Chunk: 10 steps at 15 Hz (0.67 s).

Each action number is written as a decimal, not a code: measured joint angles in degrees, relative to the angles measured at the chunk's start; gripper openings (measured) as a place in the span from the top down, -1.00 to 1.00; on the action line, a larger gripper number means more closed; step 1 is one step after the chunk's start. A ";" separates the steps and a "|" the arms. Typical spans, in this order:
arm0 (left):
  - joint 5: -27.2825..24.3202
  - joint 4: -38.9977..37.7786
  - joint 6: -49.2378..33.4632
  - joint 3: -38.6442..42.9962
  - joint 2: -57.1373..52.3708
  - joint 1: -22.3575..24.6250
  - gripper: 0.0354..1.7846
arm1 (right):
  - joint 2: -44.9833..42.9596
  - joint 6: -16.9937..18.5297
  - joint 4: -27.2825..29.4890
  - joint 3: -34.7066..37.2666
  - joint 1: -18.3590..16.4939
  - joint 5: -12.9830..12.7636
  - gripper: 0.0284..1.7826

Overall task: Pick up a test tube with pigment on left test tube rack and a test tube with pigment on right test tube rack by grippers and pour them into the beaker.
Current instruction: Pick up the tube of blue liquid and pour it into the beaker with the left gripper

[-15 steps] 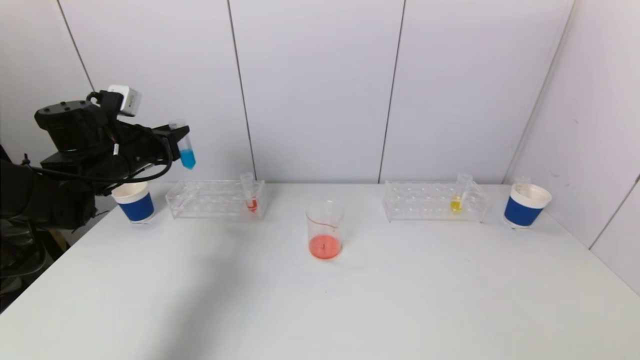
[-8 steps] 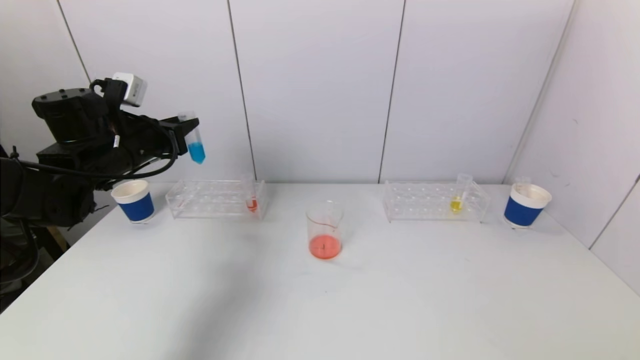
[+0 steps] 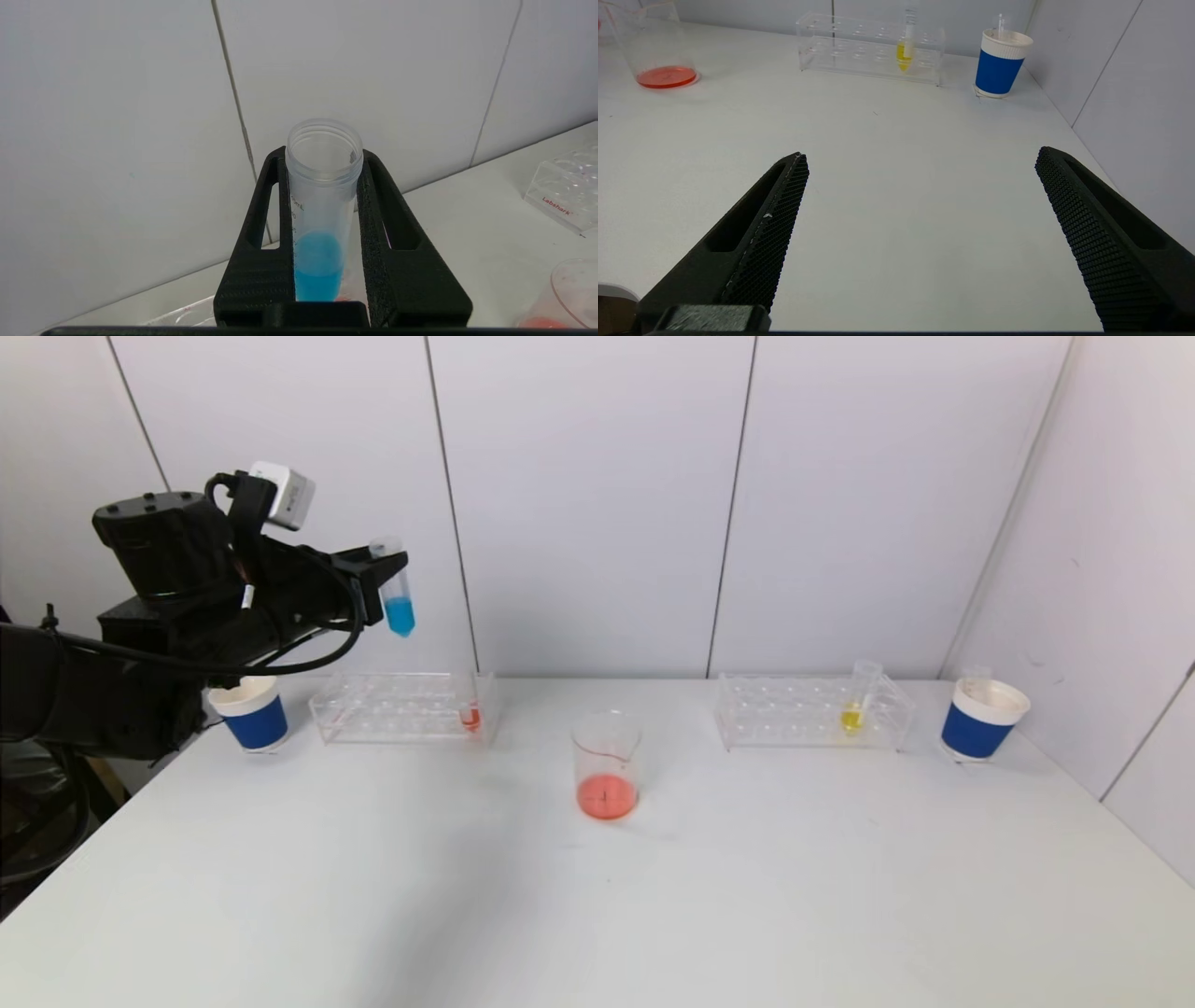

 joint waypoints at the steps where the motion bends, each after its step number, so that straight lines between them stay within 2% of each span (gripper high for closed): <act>1: -0.02 0.00 1.02 -0.02 0.02 -0.63 0.56 | 0.00 0.00 0.00 0.00 0.00 0.00 -0.99; 10: -3.34 0.05 5.85 -0.91 0.74 -5.23 0.56 | 0.00 0.02 0.00 0.00 0.00 0.00 -0.99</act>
